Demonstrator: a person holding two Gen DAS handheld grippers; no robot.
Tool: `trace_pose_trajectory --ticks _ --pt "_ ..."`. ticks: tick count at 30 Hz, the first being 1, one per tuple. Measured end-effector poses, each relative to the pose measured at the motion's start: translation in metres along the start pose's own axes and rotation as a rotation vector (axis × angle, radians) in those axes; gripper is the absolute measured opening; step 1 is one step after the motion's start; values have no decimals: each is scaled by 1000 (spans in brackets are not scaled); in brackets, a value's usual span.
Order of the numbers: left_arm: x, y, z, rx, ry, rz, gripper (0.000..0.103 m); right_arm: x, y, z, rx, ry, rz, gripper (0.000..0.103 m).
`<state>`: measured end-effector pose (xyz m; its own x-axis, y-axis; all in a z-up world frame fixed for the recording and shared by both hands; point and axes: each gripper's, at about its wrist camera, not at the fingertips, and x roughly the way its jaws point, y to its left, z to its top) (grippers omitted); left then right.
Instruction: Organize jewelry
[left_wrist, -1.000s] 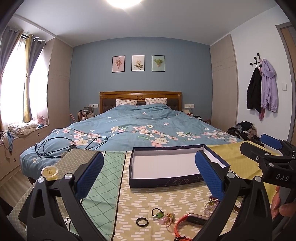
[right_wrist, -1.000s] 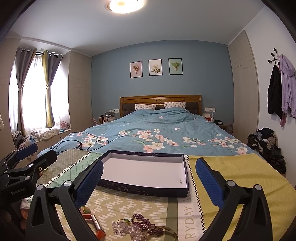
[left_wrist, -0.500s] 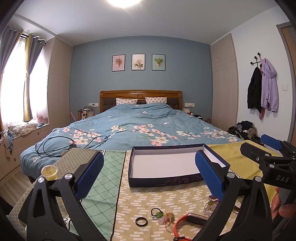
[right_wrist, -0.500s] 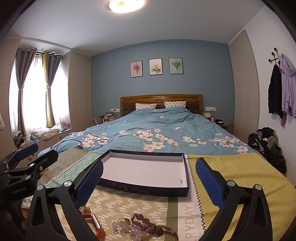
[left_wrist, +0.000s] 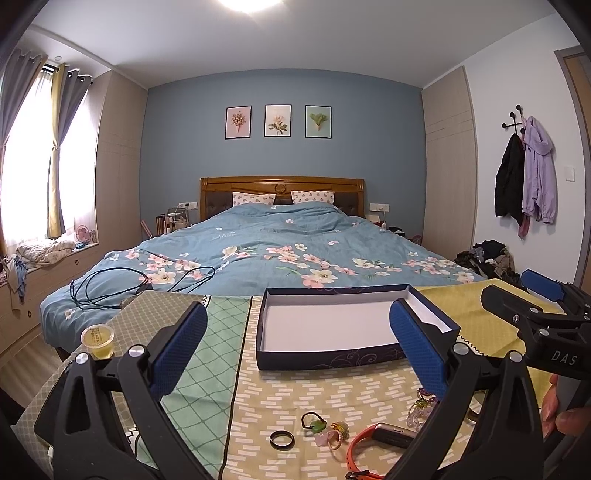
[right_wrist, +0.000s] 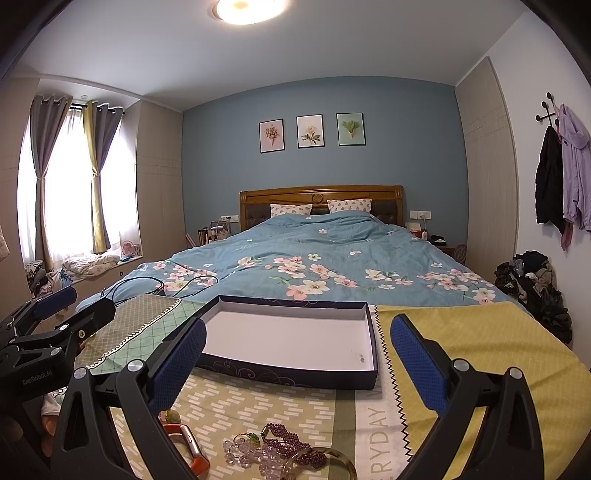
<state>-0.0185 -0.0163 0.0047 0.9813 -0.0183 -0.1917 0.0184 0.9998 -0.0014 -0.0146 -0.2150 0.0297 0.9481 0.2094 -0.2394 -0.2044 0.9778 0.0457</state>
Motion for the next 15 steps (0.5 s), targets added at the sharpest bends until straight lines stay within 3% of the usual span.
trace_pose_trajectory --ticks 15 --pt "1 0 -1 -1 5 0 97 -1 -1 -2 2 2 0 97"
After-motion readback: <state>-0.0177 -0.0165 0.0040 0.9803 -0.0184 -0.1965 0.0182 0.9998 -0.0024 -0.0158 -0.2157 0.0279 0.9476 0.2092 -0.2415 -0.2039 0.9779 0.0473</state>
